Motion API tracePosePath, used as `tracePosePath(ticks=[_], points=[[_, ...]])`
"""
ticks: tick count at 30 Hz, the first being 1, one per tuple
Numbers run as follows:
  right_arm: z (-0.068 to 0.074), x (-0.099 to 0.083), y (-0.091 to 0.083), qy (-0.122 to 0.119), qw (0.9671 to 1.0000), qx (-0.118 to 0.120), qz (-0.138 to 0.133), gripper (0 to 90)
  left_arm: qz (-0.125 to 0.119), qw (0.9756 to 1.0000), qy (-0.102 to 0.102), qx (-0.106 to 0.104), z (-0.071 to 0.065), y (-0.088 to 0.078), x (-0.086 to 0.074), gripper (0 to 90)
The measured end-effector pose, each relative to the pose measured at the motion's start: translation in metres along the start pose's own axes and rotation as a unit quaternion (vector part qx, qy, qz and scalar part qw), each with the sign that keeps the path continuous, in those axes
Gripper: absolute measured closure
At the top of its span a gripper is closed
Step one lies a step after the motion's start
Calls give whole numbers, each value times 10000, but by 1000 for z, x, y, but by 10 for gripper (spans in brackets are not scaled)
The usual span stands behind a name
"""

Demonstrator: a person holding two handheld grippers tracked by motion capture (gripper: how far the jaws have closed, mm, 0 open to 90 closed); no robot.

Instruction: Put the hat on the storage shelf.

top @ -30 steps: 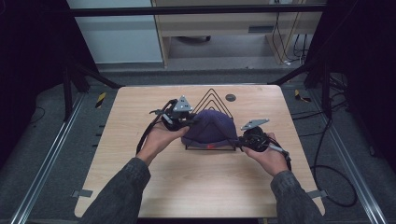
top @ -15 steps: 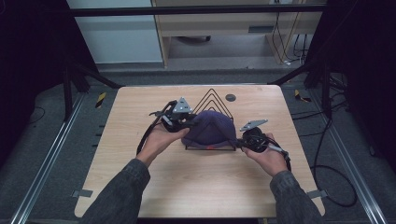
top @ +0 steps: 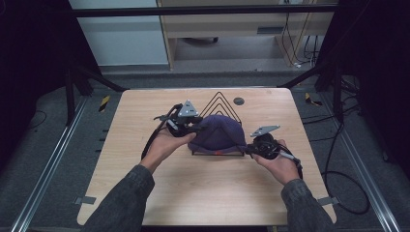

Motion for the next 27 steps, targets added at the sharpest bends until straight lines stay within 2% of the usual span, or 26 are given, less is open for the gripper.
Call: tracePosePath(ticks=[6, 10, 27], points=[[1, 0, -7, 14, 10000, -30, -89, 724, -20, 9999, -108, 91, 1, -3, 2, 588], [3, 1, -11, -2, 9999, -71, -131, 705, -35, 9999, -91, 120, 1, -5, 3, 562], [17, 9, -31, -87, 9989, -152, -431, 624, -80, 9993, -238, 292, 2, -22, 7, 414]])
Point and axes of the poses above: each handheld gripper's, and its own axes: y roughly forward along the jaws, x roughly out of its top, z roughly to its left, the point moved 4 cm from there along y, roughly forward along the jaws, and after that the axes turned 10 degrees about x, right-handed, at the moved point
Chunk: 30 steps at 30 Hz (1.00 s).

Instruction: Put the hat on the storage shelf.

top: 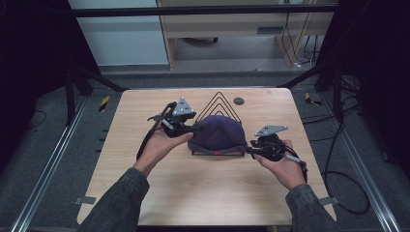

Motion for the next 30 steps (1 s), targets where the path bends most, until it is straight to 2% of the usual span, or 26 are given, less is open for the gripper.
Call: tracePosePath(ticks=[4, 7, 9, 12, 23, 27, 28, 30], points=[[2, 3, -4, 14, 10000, -16, -52, 579, 43, 10000, 8, 8, -1, -2, 0, 368], [4, 8, -9, 60, 9999, -73, -131, 522, 99, 9999, -23, -2, -1, -5, 0, 302], [5, 12, -11, 61, 9998, -82, -182, 501, 148, 9998, -113, -27, -1, -6, -1, 268], [7, 16, -13, 36, 9996, -100, -243, 473, 214, 9997, -144, -46, -2, -8, -2, 227], [18, 28, -18, -29, 9992, -120, -390, 363, 286, 9993, -210, -148, -9, -13, -1, 153], [22, 31, -20, 9, 9988, -154, -469, 273, 307, 9991, -222, -185, -13, -16, -2, 143], [23, 33, -22, 30, 9983, -190, -545, 217, 315, 9991, -220, -198, -14, -18, -2, 137], [24, 35, -24, 65, 9977, -228, -629, 160, 298, 9991, -186, -233, -18, -22, -3, 127]])
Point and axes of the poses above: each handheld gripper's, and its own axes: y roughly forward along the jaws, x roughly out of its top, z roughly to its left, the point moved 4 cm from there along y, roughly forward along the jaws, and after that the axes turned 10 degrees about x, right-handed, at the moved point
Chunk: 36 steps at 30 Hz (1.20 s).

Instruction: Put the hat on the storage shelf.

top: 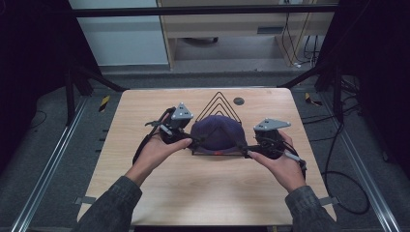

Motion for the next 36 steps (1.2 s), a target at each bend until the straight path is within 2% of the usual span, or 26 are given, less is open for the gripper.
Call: tracePosePath(ticks=[2, 6, 10, 17, 19, 20, 21, 22, 29, 36], points=[[1, 2, -2, 63, 10000, -10, -32, 117, 20, 10000, 9, -25, -3, -3, -1, 118], [7, 7, -10, 27, 9998, -24, -211, 72, 53, 9999, 2, -96, -9, -9, -5, 99], [15, 9, -16, -93, 9994, 20, -320, 60, 54, 9999, 39, -136, -14, -13, -8, 84], [24, 7, -21, -208, 9992, 108, -319, 53, -56, 9996, 4, -270, -21, -32, -22, 60], [25, 7, -21, -214, 9991, 128, -336, 54, -28, 9996, 89, -267, -22, -34, -28, 58], [26, 6, -21, -201, 9992, 125, -320, 55, -28, 9996, 89, -267, -22, -34, -28, 58], [26, 5, -20, -201, 9993, 110, -306, 57, 48, 9995, 227, -224, -23, -34, -33, 57], [26, 5, -19, -227, 9993, 98, -298, 58, 48, 9995, 227, -224, -23, -34, -33, 56], [33, 0, -12, -259, 9991, 134, -322, 57, 9, 9997, 104, -226, -20, -39, -50, 52], [40, -3, -6, -334, 9987, 245, -289, 58, 27, 9999, 12, -160, -9, -49, -72, 48]])
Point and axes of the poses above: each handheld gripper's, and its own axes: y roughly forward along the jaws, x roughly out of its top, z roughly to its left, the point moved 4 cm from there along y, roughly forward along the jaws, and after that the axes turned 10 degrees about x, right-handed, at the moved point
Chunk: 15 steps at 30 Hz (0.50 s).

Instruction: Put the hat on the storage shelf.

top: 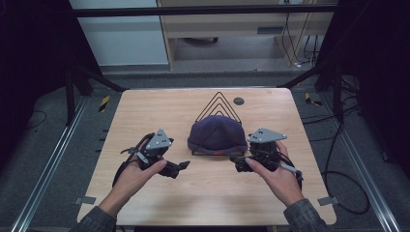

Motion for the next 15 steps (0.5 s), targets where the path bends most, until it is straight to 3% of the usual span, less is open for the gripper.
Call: tracePosePath(ticks=[15], points=[[13, -14, 25, -30, 9994, 163, 304, 85, 201, 9992, -273, 190, 21, -5, -41, 50]])
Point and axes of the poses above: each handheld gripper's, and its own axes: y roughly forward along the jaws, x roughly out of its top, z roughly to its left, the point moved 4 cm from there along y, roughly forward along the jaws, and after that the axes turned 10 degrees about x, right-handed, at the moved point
